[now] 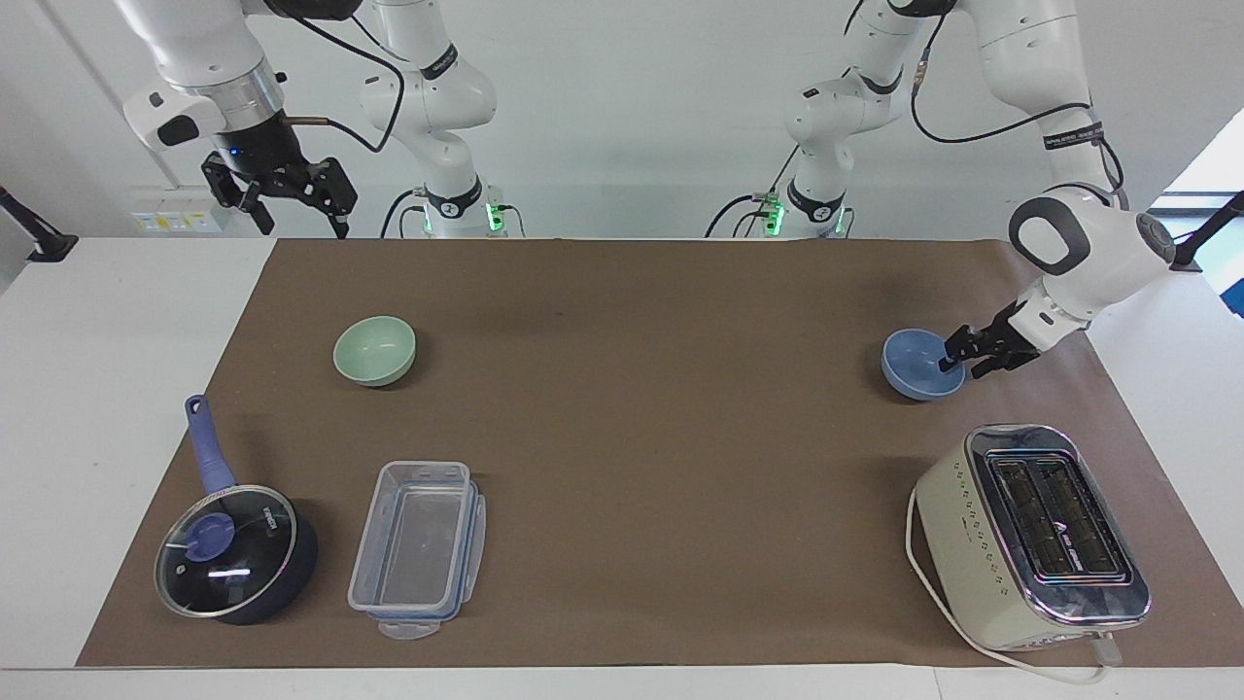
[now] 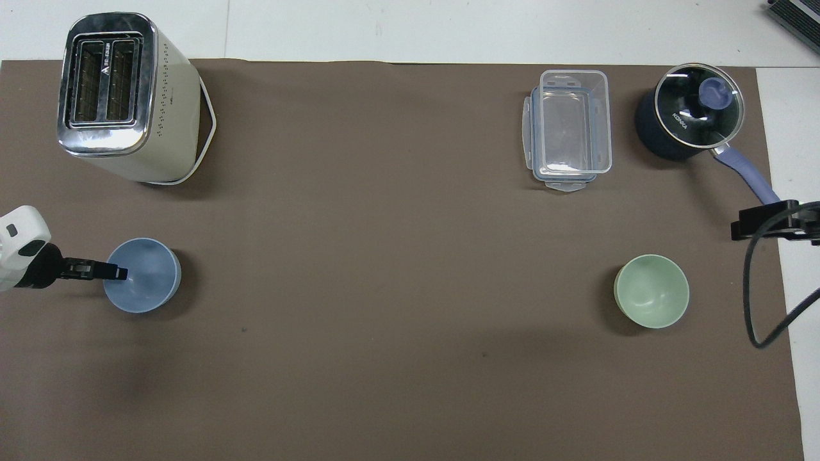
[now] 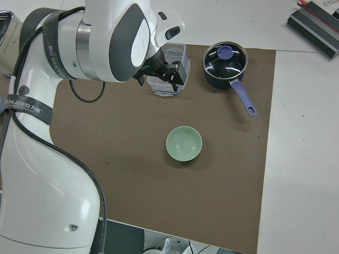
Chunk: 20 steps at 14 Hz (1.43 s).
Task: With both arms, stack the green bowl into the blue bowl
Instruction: 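Reach the left gripper to the blue bowl rim and grasp it, then slide the blue bowl with the left gripper toward the table center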
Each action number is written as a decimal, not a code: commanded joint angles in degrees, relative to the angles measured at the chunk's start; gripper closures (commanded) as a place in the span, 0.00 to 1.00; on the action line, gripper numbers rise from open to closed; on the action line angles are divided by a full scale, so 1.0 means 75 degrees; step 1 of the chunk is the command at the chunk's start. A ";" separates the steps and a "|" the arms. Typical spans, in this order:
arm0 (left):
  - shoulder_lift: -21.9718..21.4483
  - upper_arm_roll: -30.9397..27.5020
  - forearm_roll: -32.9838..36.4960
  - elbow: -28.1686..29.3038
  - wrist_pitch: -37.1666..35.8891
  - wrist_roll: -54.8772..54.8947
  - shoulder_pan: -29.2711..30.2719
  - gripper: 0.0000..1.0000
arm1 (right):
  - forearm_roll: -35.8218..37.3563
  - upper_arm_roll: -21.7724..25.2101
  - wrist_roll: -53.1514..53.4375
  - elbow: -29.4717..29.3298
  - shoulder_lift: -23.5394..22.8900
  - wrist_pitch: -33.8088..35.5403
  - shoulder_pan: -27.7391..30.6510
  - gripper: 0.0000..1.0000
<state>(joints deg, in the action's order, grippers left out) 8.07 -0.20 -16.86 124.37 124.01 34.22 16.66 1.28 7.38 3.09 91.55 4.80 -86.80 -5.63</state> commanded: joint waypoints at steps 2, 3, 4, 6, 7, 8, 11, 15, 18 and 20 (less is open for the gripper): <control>-0.0245 0.0038 -0.0389 0.0234 0.0164 0.0312 0.0064 1.00 | -0.0030 -0.0070 -0.0036 0.0098 0.0134 0.0054 0.0094 0.00; -0.0245 0.0038 -0.0400 0.0222 0.0164 0.0429 0.0076 1.00 | -0.0019 -0.0070 -0.0036 0.0098 0.0134 0.0054 0.0094 0.00; -0.0256 0.0038 -0.0470 0.0222 0.0153 0.0604 0.0146 1.00 | -0.0019 -0.0070 -0.0036 0.0098 0.0134 0.0054 0.0094 0.00; -0.0361 0.0038 -0.0727 0.0222 0.0025 0.1142 0.0333 1.00 | -0.0030 -0.0070 -0.0036 0.0098 0.0134 0.0054 0.0094 0.00; -0.0443 0.0038 -0.0787 0.0222 -0.0150 0.1272 0.0346 1.00 | -0.0030 -0.0070 -0.0036 0.0098 0.0134 0.0054 0.0094 0.00; -0.0583 0.0038 -0.0868 0.0211 -0.0326 0.1274 0.0334 1.00 | -0.0019 -0.0070 -0.0036 0.0098 0.0134 0.0054 0.0094 0.00; -0.1005 0.0061 -0.1173 0.0257 -0.0818 0.1250 0.0147 1.00 | -0.0030 -0.0070 -0.0036 0.0098 0.0134 0.0054 0.0094 0.00; -0.1591 0.0050 -0.1197 0.0713 -0.0996 0.1122 -0.0449 1.00 | -0.0030 -0.0070 -0.0036 0.0098 0.0134 0.0054 0.0106 0.00; -0.1616 0.0050 -0.1197 0.0796 -0.0903 0.0433 -0.1175 1.00 | -0.0030 -0.0070 -0.0036 0.0098 0.0134 0.0054 0.0106 0.00; -0.1592 0.0050 -0.1186 0.0831 -0.0610 -0.0316 -0.1900 1.00 | -0.0030 -0.0070 -0.0036 0.0098 0.0134 0.0054 0.0106 0.00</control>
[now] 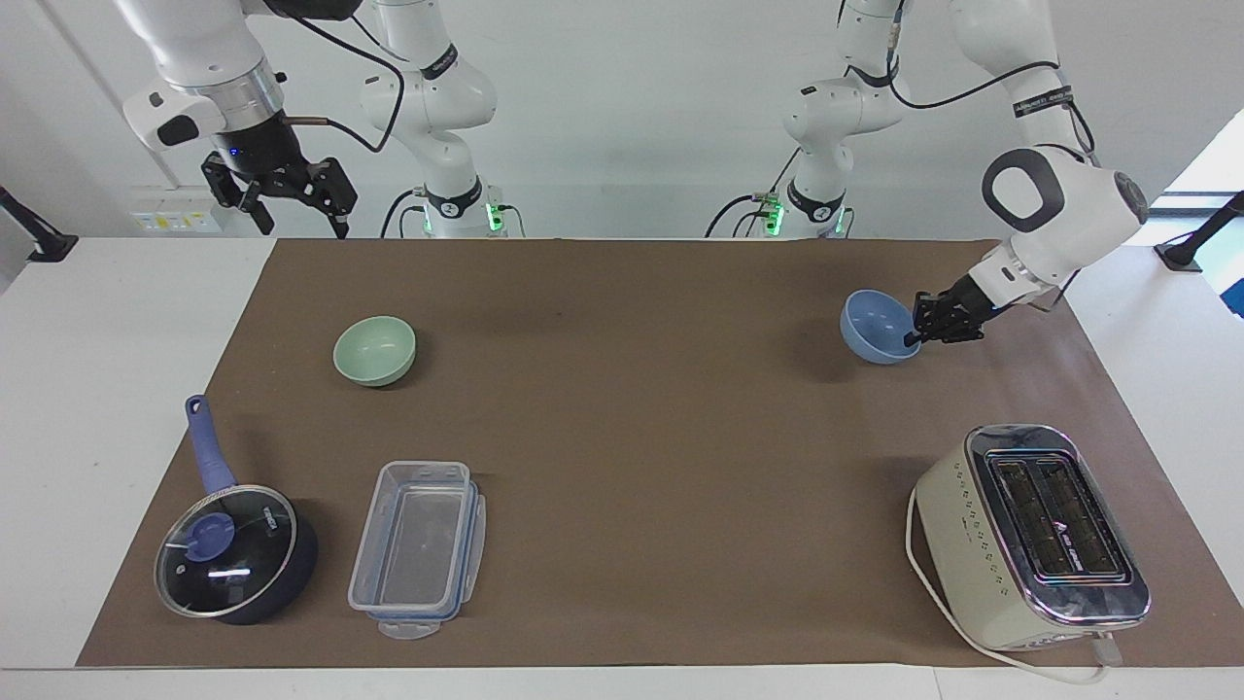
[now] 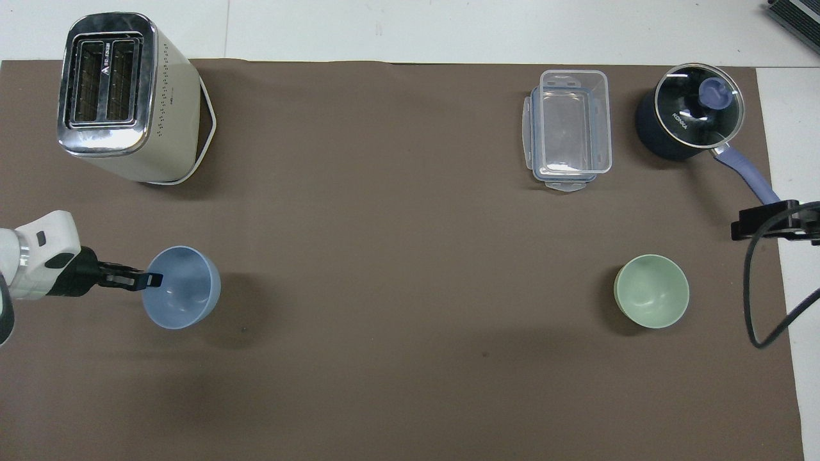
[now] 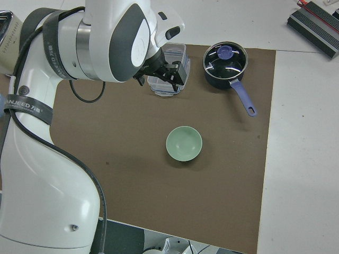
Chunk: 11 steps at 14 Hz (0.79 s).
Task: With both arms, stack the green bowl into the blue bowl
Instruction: 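Slide the blue bowl with the left gripper toward the table center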
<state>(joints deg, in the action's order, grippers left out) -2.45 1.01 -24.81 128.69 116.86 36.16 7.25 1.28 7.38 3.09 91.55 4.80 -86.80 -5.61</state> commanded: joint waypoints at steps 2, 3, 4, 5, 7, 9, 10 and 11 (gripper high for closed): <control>-0.0201 -0.0111 -0.0125 0.0465 0.1043 -0.1769 -0.1688 1.00 | -0.0030 -0.0070 -0.0037 0.0098 0.0134 0.0054 0.0115 0.00; -0.0143 -0.0111 -0.0125 0.0501 0.1430 -0.2297 -0.2135 1.00 | -0.0030 -0.0070 -0.0037 0.0098 0.0134 0.0054 0.0115 0.00; -0.0050 -0.0111 -0.0125 0.0501 0.1712 -0.2836 -0.2615 1.00 | -0.0030 -0.0070 -0.0048 0.0098 0.0134 0.0054 0.0115 0.00; 0.0102 -0.0111 -0.0125 0.0501 0.2063 -0.3328 -0.3118 1.00 | -0.0030 -0.0070 -0.0037 0.0098 0.0134 0.0054 0.0115 0.00; 0.0383 -0.0111 -0.0125 0.0432 0.2779 -0.4523 -0.4196 1.00 | -0.0030 -0.0070 -0.0037 0.0133 0.0134 0.0042 0.0115 0.00; 0.0781 -0.0111 -0.0055 0.0117 0.3283 -0.6032 -0.5053 1.00 | -0.0030 -0.0070 -0.0048 0.0145 0.0134 0.0042 0.0127 0.00; 0.0945 -0.0111 -0.0008 -0.0036 0.3343 -0.6504 -0.5301 1.00 | -0.0030 -0.0070 -0.0048 0.0133 0.0134 0.0031 0.0127 0.00; 0.1005 -0.0111 -0.0008 -0.0130 0.3367 -0.6637 -0.5547 1.00 | -0.0030 -0.0059 -0.0060 0.0133 0.0134 0.0031 0.0127 0.00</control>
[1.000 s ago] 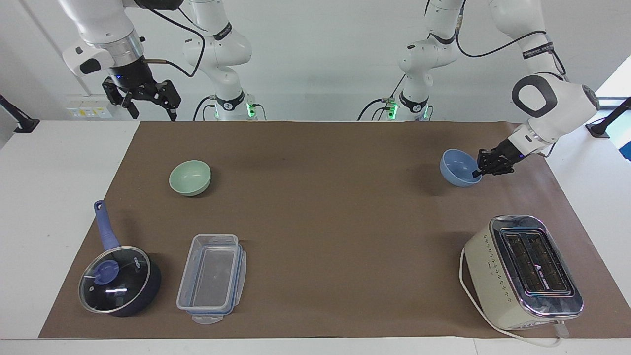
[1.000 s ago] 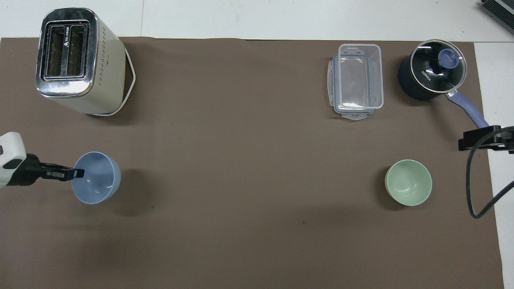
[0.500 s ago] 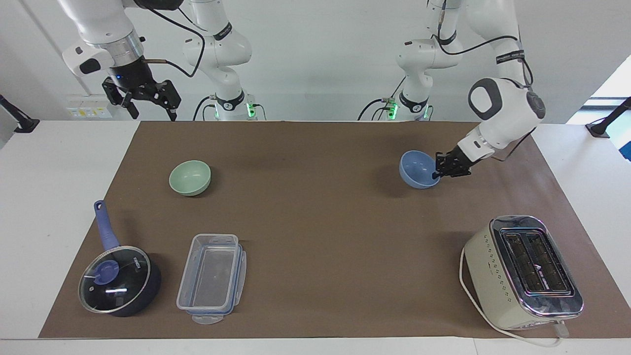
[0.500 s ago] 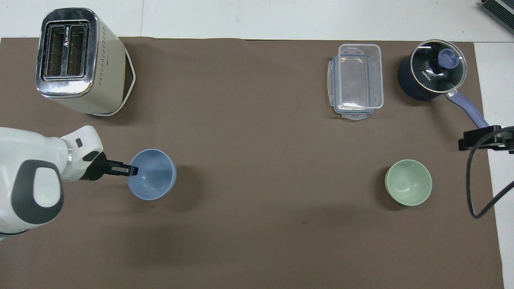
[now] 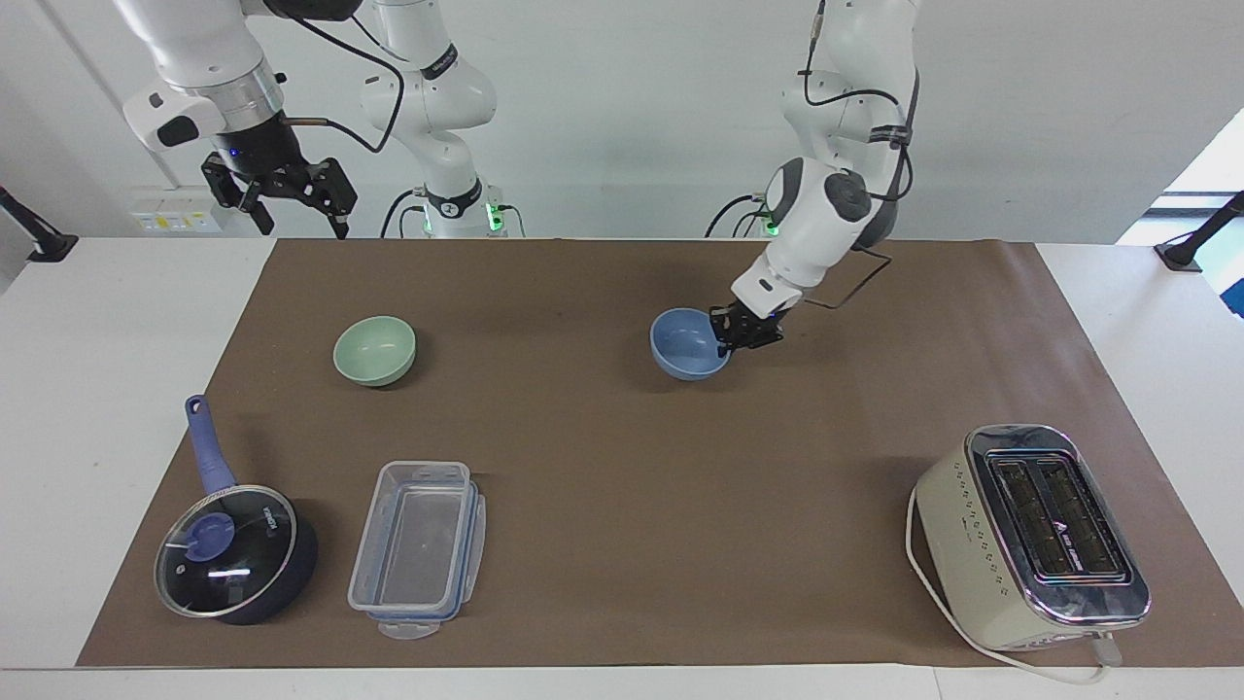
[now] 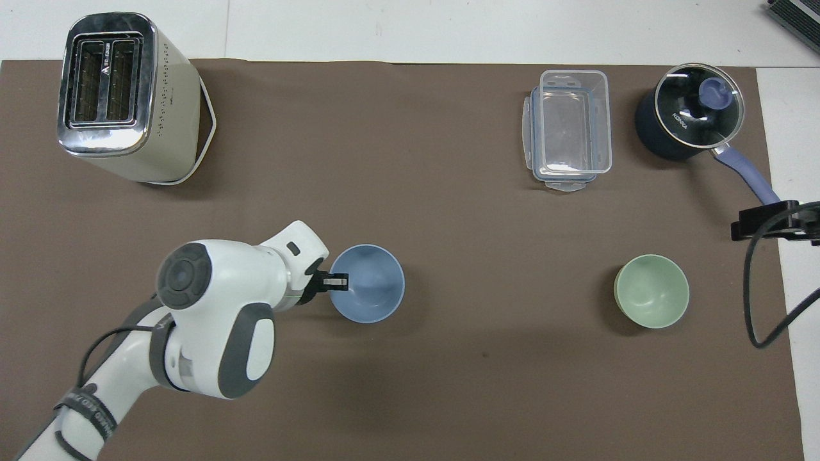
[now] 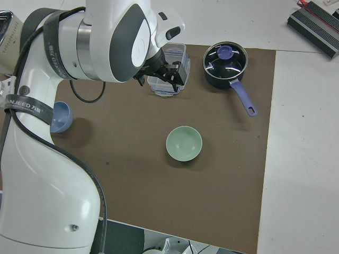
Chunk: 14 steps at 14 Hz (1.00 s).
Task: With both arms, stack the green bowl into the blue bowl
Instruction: 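Slide the blue bowl with the left gripper toward the table center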
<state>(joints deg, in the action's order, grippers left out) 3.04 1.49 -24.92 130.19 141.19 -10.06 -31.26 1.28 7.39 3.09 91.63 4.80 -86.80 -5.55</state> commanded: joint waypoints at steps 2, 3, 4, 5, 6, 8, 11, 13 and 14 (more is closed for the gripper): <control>0.0473 -0.0175 0.0018 -0.0390 0.0171 -0.0895 -0.0742 1.00 | -0.0030 -0.0060 -0.0060 0.0122 0.0134 0.0031 0.0108 0.00; 0.0485 -0.0175 0.0018 -0.0367 0.0147 -0.0955 -0.0824 1.00 | -0.0030 -0.0048 -0.0060 0.0122 0.0134 0.0031 0.0119 0.00; 0.0474 -0.0175 0.0030 -0.0343 0.0101 -0.0956 -0.0859 1.00 | -0.0030 -0.0036 -0.0072 0.0122 0.0134 0.0031 0.0119 0.00; 0.0462 -0.0175 0.0030 -0.0285 0.0065 -0.0956 -0.0871 1.00 | -0.0030 -0.0036 -0.0072 0.0122 0.0134 0.0031 0.0119 0.00; 0.0439 -0.0187 0.0041 -0.0203 0.0054 -0.0956 -0.0883 1.00 | -0.0030 -0.0036 -0.0060 0.0122 0.0134 0.0042 0.0108 0.00; 0.0404 -0.0187 0.0239 -0.0133 -0.0063 -0.0956 -0.0883 1.00 | -0.0030 -0.0036 -0.0072 0.0122 0.0134 0.0042 0.0119 0.00; 0.0357 -0.0187 0.1083 -0.0144 -0.0555 -0.1002 -0.0778 1.00 | -0.0030 -0.0036 -0.0072 0.0122 0.0134 0.0042 0.0107 0.00; 0.0368 -0.0187 0.1084 -0.0179 -0.0568 -0.1026 -0.0743 0.79 | -0.0030 -0.0036 -0.0060 0.0122 0.0134 0.0042 0.0107 0.00; 0.0368 -0.0187 0.1108 -0.0179 -0.0568 -0.1026 -0.0743 0.49 | -0.0030 -0.0036 -0.0072 0.0122 0.0134 0.0042 0.0119 0.00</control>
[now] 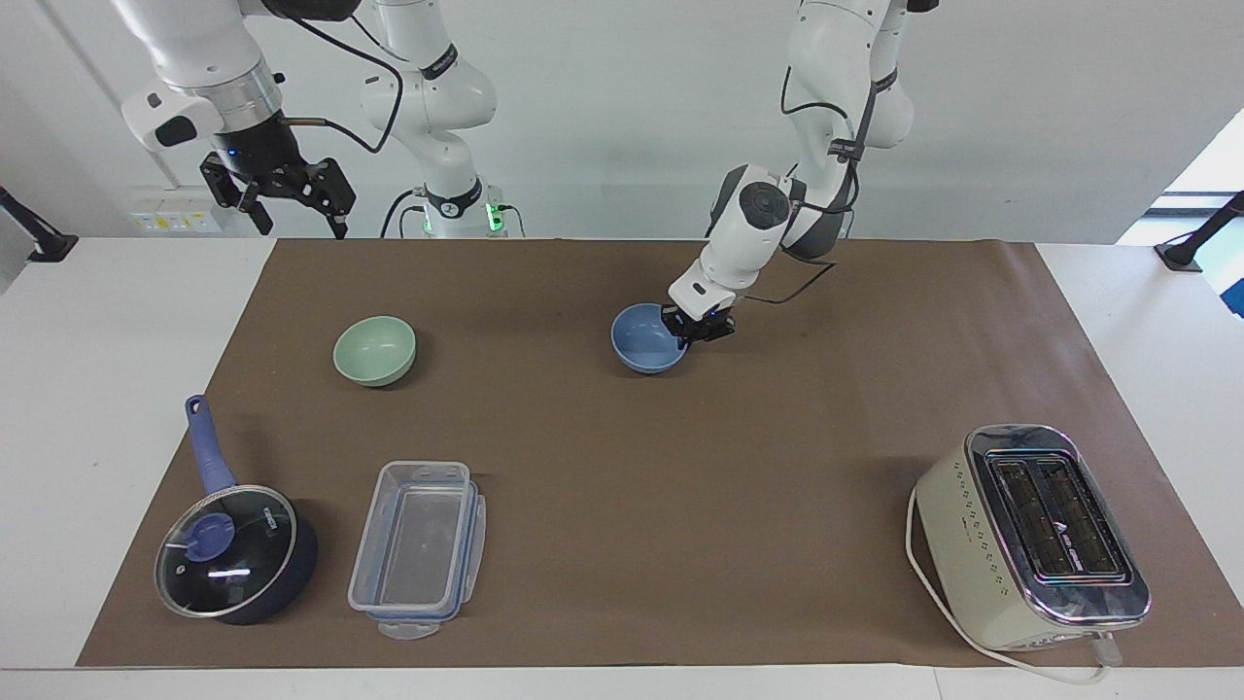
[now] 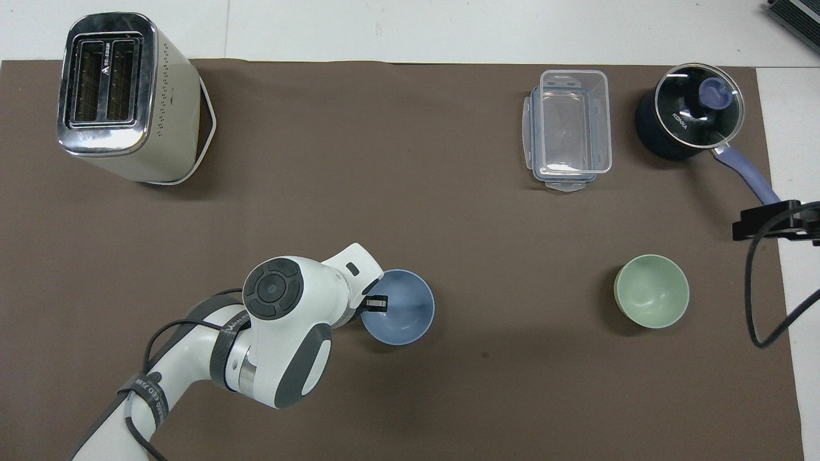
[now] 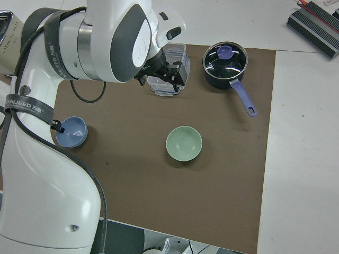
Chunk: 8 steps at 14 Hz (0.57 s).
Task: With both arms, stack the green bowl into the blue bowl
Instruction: 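Slide the blue bowl with the left gripper toward the table center, then release the blue bowl and withdraw the left gripper to rest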
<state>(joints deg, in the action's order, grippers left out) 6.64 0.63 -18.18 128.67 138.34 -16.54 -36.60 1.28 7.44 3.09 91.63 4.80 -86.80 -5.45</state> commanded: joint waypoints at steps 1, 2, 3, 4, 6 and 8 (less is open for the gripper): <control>-0.0112 -0.0072 0.0268 0.0001 -0.0200 -0.0151 -0.0019 0.29 | -0.0030 -0.0043 -0.0072 0.0122 0.0134 0.0042 0.0106 0.00; -0.0112 -0.0095 0.0396 -0.0046 -0.0211 -0.0151 0.0063 0.17 | -0.0030 -0.0043 -0.0060 0.0122 0.0134 0.0042 0.0106 0.00; -0.0158 -0.0095 0.0525 -0.0070 -0.0235 -0.0139 0.0156 0.08 | -0.0030 -0.0043 -0.0072 0.0122 0.0134 0.0042 0.0094 0.00; -0.0286 -0.0095 0.0677 -0.0116 -0.0421 -0.0127 0.0239 0.00 | -0.0030 -0.0043 -0.0060 0.0122 0.0134 0.0042 0.0094 0.00; -0.0579 -0.0119 0.1028 -0.0327 -0.1076 -0.0092 0.0448 0.00 | -0.0030 -0.0043 -0.0072 0.0122 0.0134 0.0042 0.0106 0.00; -0.0977 -0.0107 0.1764 -0.0515 -0.1766 -0.0034 0.0882 0.00 | -0.0030 -0.0043 -0.0072 0.0122 0.0134 0.0042 0.0106 0.00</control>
<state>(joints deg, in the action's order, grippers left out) 3.24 -0.45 -9.46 125.61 130.74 -16.60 -33.00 1.28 7.44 3.09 91.63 4.80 -86.80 -5.42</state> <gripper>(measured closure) 0.004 0.000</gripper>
